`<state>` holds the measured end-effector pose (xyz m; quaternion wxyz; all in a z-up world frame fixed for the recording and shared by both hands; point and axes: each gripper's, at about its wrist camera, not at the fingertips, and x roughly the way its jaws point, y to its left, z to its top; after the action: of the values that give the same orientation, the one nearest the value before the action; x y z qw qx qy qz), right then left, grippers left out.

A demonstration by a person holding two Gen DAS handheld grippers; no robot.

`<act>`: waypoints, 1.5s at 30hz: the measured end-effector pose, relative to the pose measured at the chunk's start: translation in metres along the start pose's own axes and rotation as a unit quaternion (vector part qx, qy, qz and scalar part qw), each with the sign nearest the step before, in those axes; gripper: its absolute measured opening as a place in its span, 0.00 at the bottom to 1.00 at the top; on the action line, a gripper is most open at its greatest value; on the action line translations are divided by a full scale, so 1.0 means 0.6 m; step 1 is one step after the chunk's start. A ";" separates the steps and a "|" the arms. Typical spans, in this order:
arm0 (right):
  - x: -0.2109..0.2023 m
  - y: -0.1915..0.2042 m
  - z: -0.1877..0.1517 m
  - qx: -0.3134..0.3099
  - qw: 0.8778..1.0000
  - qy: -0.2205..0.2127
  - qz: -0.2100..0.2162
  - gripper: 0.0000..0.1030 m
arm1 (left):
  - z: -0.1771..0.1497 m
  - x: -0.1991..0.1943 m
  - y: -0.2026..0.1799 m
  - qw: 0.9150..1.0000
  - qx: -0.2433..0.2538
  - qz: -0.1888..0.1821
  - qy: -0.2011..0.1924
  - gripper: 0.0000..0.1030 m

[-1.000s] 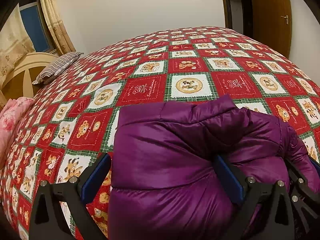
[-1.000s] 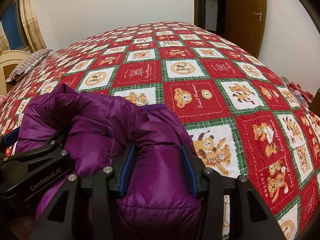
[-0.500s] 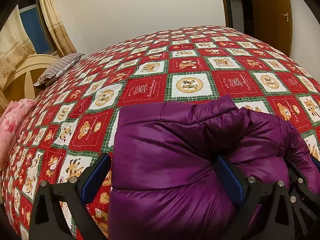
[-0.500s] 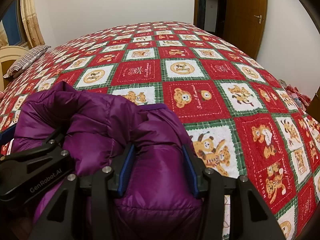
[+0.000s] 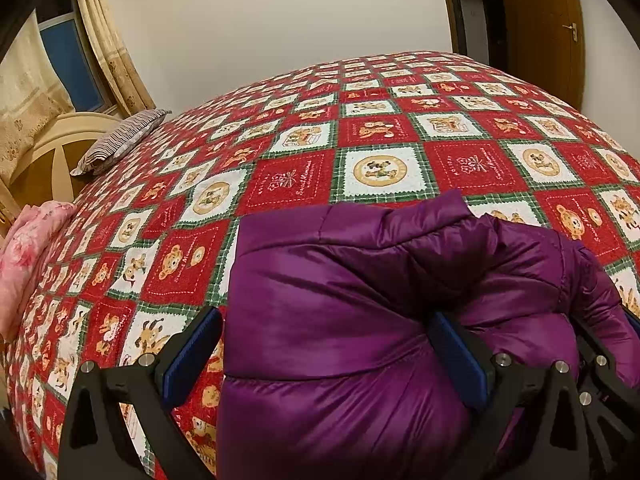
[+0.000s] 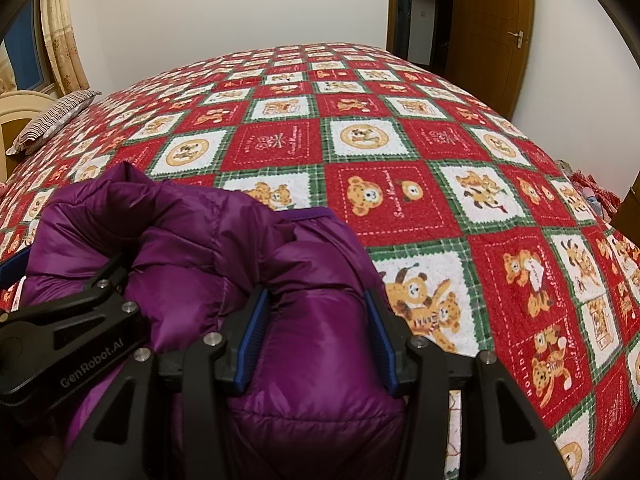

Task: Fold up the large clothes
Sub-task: 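Hold the purple jacket bundle firmly with both tools side by side, then lift the jacket bundle with both tools and roll it over onto itself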

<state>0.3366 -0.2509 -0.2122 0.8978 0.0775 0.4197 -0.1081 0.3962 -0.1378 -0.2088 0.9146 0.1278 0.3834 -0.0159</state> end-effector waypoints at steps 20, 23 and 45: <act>-0.021 -0.032 0.004 0.016 0.999 0.021 0.022 0.79 | -0.023 -0.089 0.064 0.996 0.005 -0.084 -0.013 0.99; -0.076 -0.074 -0.015 0.053 0.997 -0.027 0.057 0.82 | -0.078 -0.117 0.105 0.993 0.005 -0.118 -0.015 0.99; -0.043 -0.079 -0.078 0.065 0.974 0.015 0.215 0.36 | -0.125 -0.112 0.072 0.968 0.021 -0.246 -0.032 0.53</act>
<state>0.2739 -0.2829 -0.2245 0.8867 0.2253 0.3989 0.0615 0.3021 -0.0820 -0.2026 0.8914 0.0480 0.3731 -0.2528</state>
